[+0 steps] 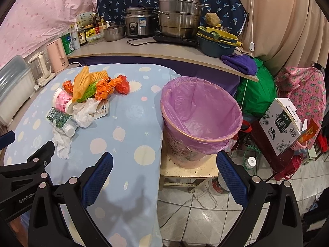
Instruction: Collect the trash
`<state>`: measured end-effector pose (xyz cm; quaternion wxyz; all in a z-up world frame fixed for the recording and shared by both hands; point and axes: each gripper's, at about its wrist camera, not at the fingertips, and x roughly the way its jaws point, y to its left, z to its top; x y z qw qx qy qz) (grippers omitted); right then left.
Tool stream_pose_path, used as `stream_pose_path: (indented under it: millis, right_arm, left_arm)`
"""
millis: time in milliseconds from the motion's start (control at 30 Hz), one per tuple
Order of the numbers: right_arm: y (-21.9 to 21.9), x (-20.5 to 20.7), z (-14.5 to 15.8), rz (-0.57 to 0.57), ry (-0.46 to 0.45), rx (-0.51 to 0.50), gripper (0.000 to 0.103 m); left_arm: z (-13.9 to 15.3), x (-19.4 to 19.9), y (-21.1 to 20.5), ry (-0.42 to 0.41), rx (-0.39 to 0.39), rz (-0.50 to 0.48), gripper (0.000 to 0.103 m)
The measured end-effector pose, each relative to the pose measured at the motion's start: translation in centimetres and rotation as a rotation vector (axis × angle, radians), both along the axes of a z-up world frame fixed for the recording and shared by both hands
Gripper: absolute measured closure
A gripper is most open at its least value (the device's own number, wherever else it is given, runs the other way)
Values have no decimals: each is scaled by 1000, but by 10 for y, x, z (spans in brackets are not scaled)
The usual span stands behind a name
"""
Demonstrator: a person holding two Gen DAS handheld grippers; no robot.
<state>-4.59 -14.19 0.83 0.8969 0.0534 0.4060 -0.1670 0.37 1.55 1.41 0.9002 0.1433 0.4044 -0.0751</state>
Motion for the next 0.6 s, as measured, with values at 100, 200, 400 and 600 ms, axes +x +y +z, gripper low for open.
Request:
stream_pose_path:
  millis: [100,200,400,600]
  right_arm:
    - [1,-2,1,6,-2,-3,7]
    - [2,-3,1,14,-3,-7,7]
    - [4,-2,0,22,-4,-7,7]
    - [2,-2,-3,24,5,-7,7]
  left_arm:
    - [-1,-3,1,-4,-1,3,7]
    - [0,-6,1,-6,0,12,7]
    - [-1,-9,-2,-3,3,23,7]
    - [-5,-5,2,8,-1,27,7]
